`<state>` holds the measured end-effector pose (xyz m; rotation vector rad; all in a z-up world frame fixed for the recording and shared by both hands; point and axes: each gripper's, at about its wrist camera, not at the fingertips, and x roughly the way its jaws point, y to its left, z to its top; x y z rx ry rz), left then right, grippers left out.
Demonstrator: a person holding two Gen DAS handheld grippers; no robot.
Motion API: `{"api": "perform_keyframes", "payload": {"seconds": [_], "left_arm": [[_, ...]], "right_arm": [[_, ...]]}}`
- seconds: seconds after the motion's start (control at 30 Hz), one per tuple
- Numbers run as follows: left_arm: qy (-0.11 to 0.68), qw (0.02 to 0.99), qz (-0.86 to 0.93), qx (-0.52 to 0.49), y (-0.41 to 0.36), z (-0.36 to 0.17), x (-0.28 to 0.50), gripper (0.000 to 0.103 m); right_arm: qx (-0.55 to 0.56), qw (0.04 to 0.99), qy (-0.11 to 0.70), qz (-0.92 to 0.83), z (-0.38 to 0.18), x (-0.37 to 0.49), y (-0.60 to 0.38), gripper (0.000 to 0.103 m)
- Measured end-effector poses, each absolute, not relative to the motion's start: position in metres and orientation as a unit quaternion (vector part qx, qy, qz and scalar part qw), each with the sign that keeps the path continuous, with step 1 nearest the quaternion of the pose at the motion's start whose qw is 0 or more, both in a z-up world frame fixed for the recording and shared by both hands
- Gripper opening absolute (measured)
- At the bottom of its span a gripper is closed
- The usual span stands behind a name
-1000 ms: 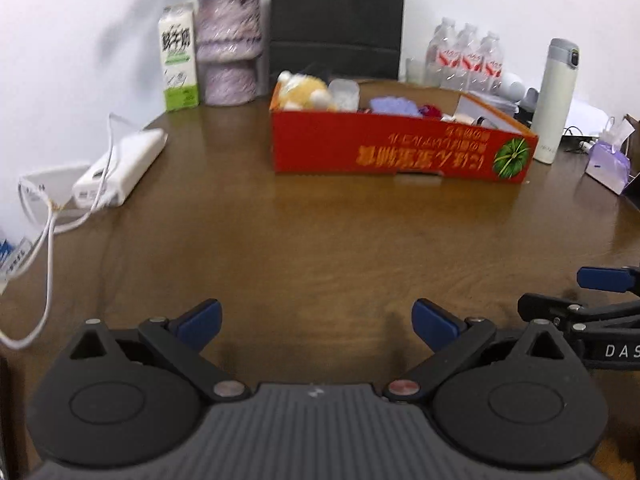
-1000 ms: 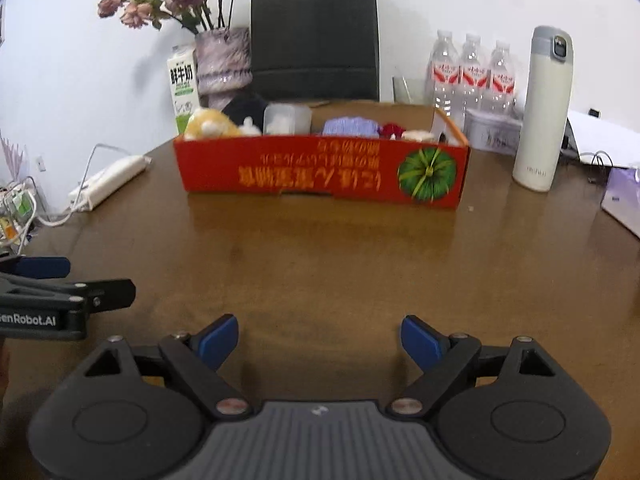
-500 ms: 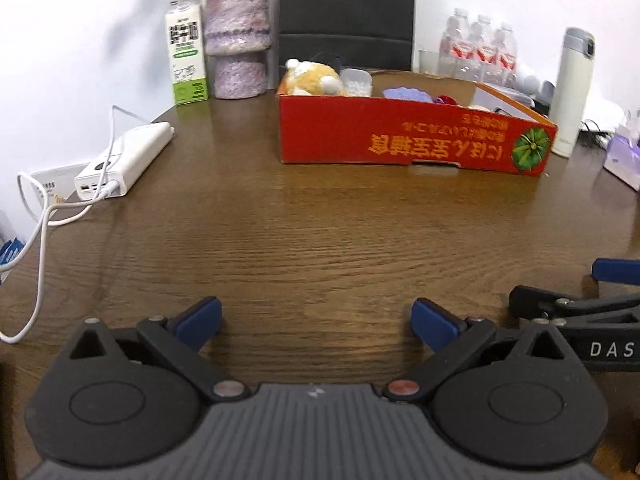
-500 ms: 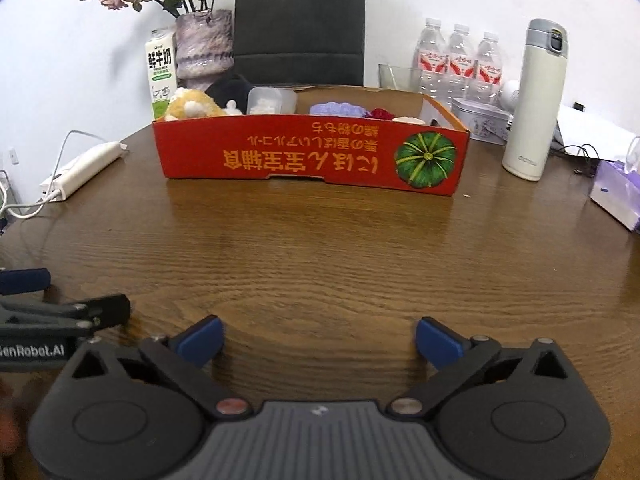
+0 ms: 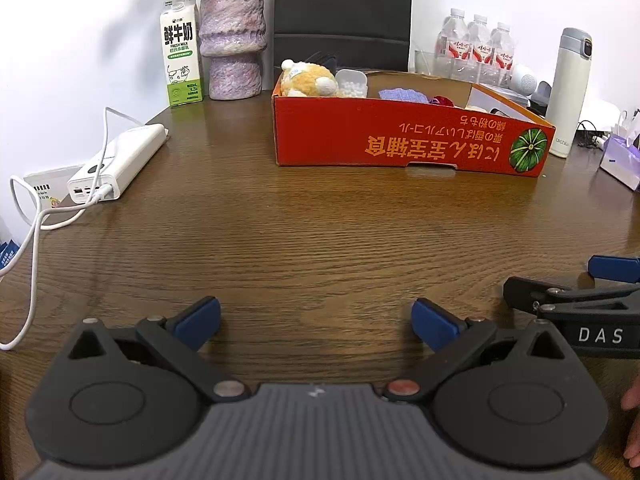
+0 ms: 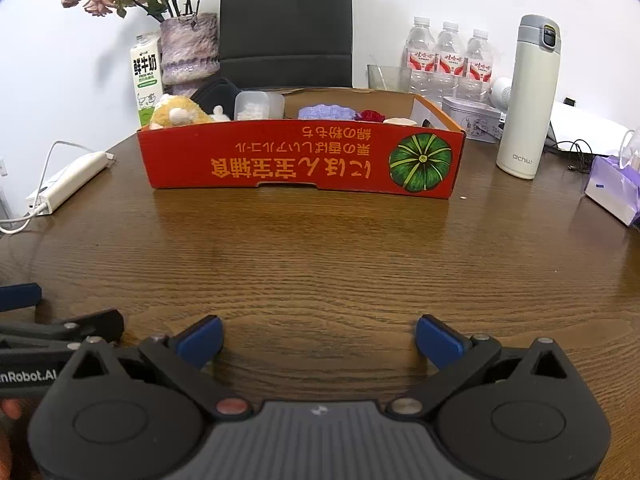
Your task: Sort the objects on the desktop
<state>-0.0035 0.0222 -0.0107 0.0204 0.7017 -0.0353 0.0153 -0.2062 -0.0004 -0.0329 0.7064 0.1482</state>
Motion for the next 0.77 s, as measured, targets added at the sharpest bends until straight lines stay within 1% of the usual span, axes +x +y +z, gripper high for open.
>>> {"api": "perform_keyframes", "payload": {"seconds": [0.77], "left_arm": [[0.343,0.939,-0.017,0.010,0.0208,-0.0099,-0.0062,0.103]], "right_arm": [[-0.016,0.935,0.345,0.076,-0.0003,0.0140,-0.2060,0.103]]}}
